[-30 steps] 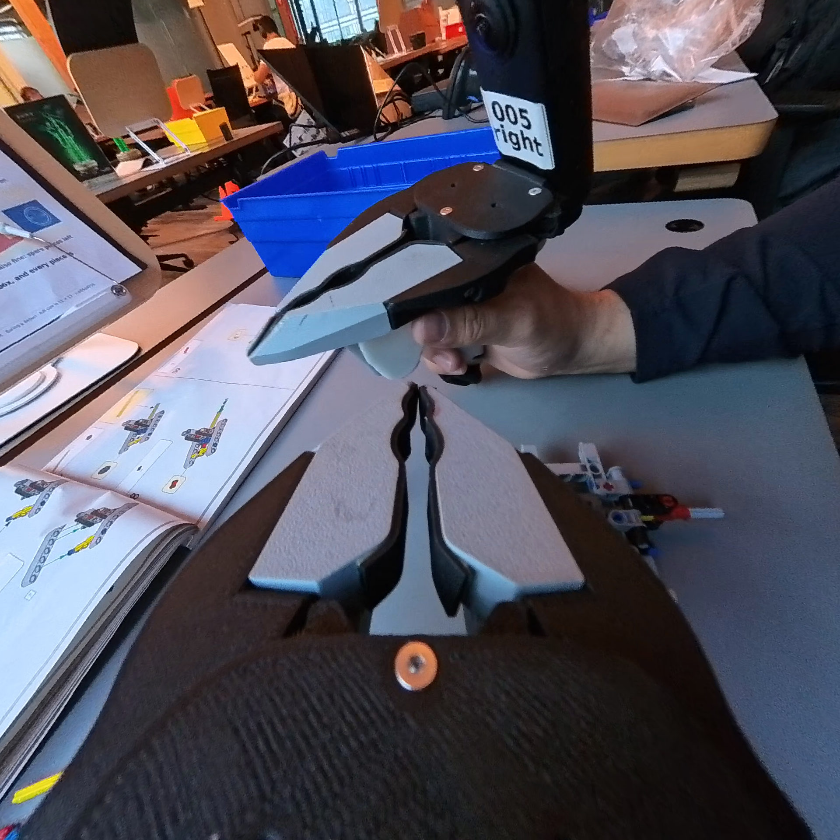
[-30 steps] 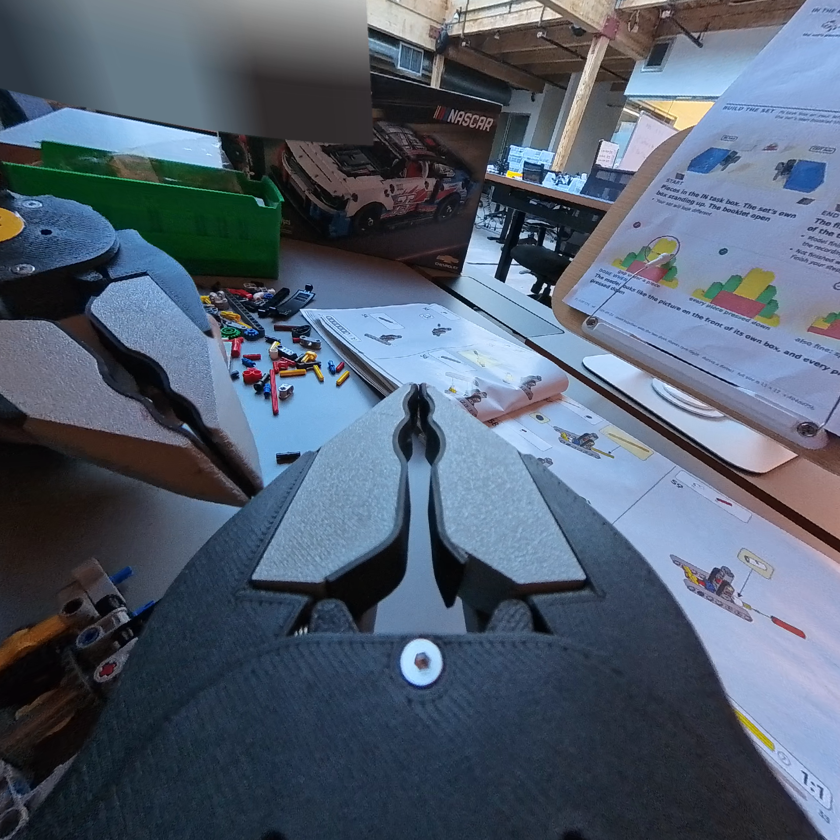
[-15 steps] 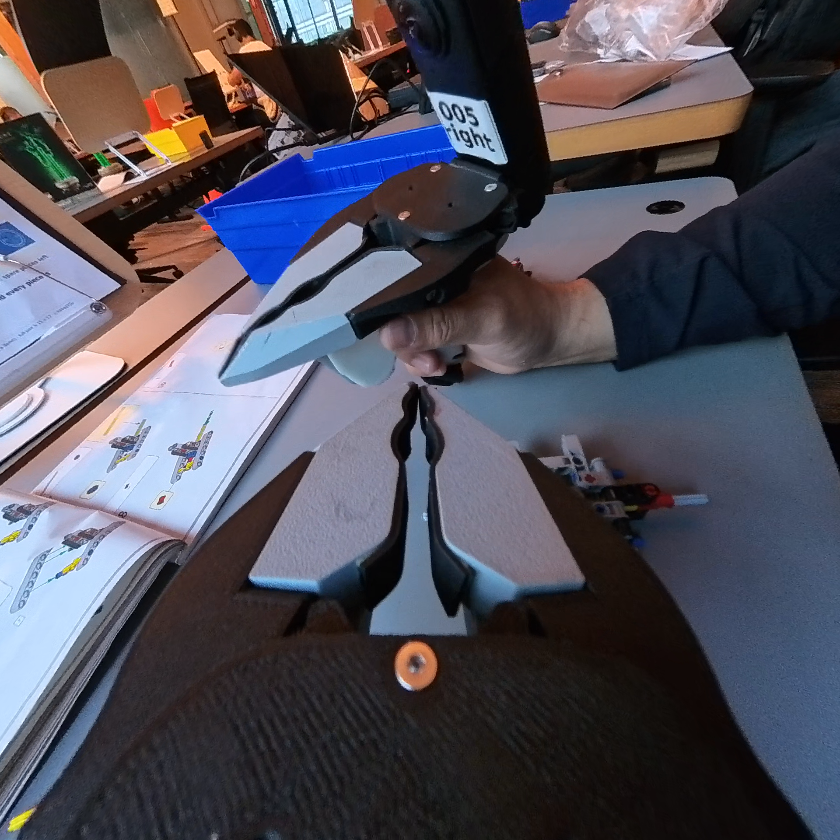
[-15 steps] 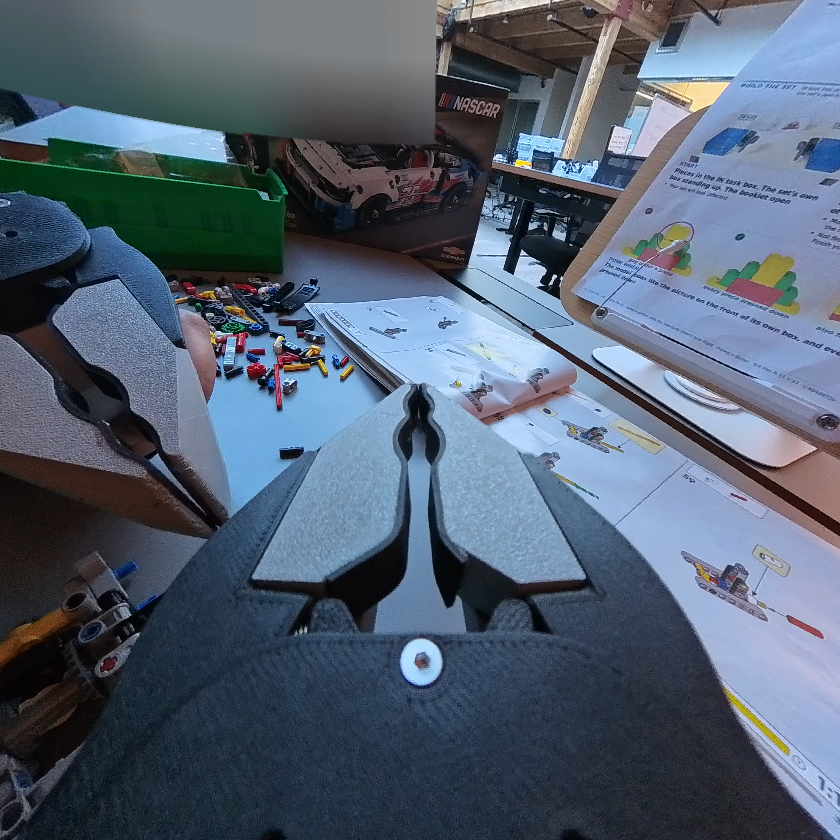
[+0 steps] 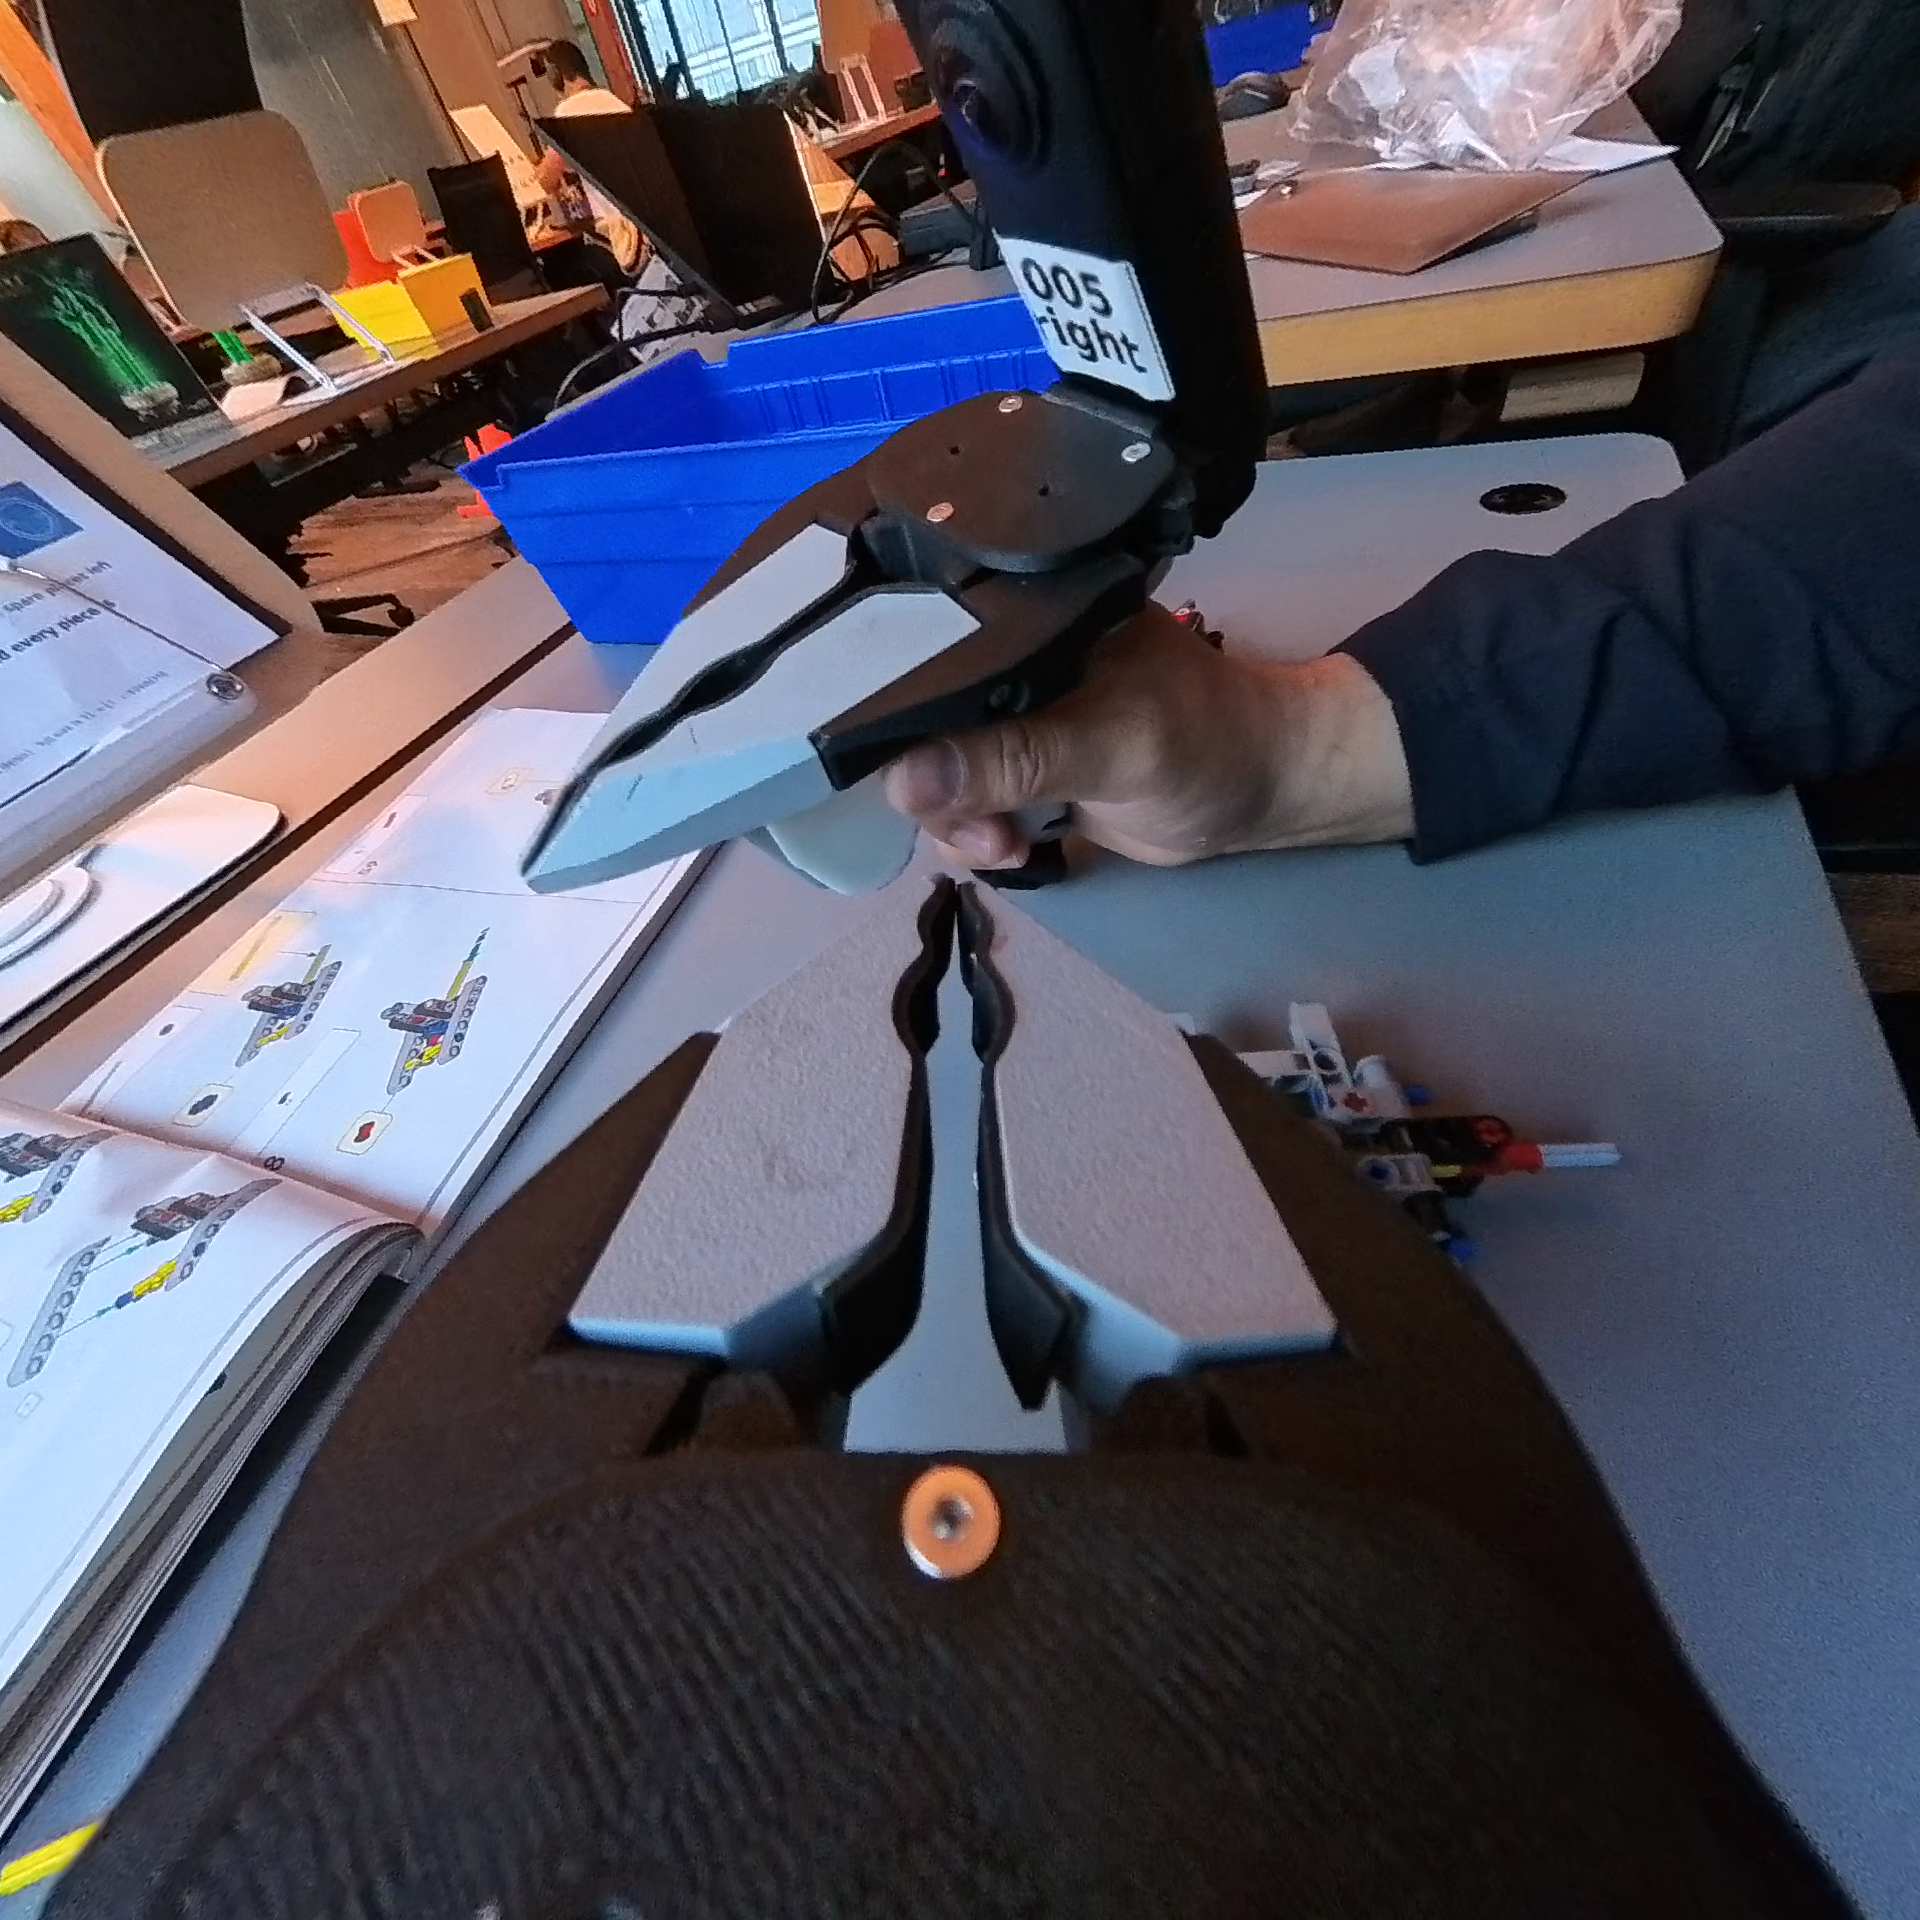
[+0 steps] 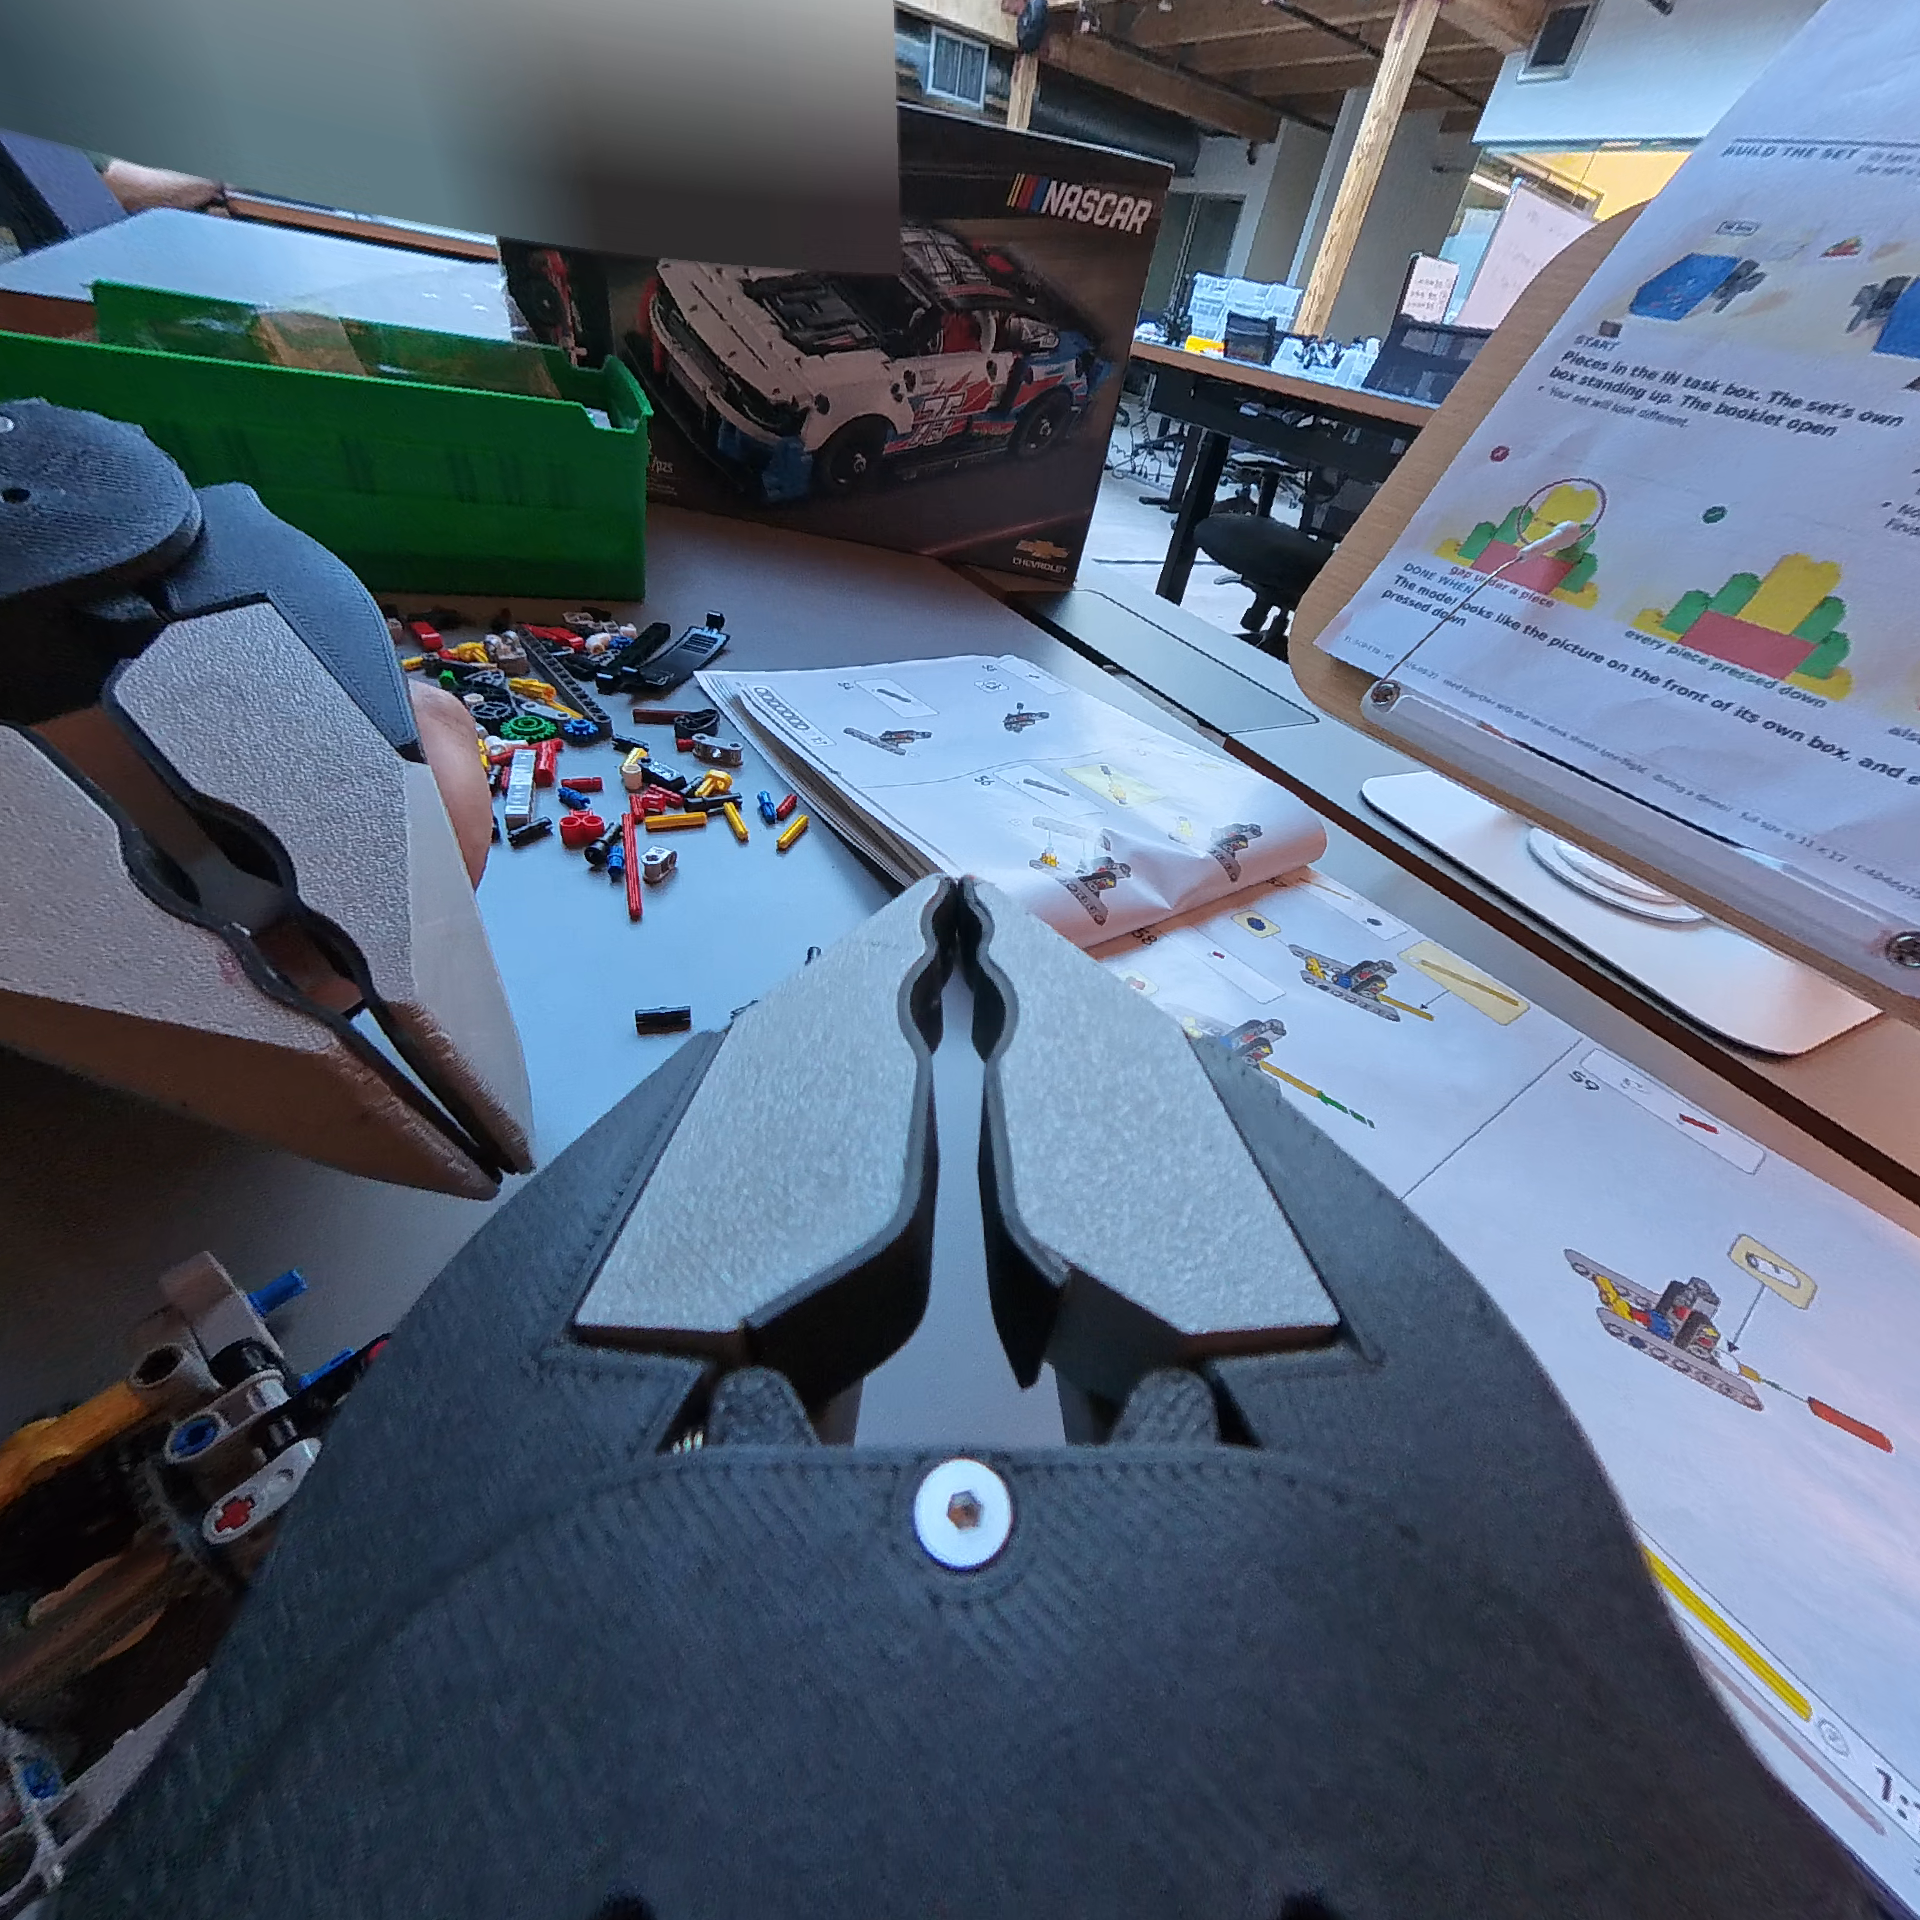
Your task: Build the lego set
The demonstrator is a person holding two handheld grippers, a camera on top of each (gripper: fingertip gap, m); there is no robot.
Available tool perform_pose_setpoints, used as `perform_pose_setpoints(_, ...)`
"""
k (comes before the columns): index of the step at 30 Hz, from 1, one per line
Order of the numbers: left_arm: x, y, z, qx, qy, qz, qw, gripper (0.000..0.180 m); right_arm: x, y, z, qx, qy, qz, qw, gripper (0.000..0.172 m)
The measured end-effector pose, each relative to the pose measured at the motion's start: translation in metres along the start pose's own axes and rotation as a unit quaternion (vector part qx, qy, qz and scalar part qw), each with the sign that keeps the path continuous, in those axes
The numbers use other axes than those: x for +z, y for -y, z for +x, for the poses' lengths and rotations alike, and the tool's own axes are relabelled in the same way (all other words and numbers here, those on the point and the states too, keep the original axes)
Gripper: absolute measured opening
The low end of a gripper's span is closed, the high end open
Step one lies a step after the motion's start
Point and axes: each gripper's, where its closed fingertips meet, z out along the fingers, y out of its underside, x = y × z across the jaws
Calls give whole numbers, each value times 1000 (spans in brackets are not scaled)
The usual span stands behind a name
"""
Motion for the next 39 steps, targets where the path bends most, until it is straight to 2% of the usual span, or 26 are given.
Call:
perform_pose_setpoints(13, -1, 1, -3, -9, 2, 3, 1000, 0, 5, -8, -2, 2, 4, -21, 1000, 0)
perform_pose_setpoints(18, -3, 1, -7, -37, -3, 8, 999, 0, 6, -12, -5, 12, 15, -34, 999, 0)
perform_pose_setpoints(22, -6, 1, -15, -35, 12, 10, 999, 0, 9, -18, -8, 24, 26, -57, 998, 1)
perform_pose_setpoints(28, -10, -4, -28, -38, 31, 2, 999, 0, 8, -27, -11, 13, 20, -113, 993, 16)
perform_pose_setpoints(33, -13, -4, -38, -40, 53, 5, 998, 0, 3, -24, -15, 36, 33, -114, 992, 15)
perform_pose_setpoints(39, -23, -1, -61, -91, 85, 28, 992, 5, -1, -25, -15, 70, 49, -114, 990, 14)
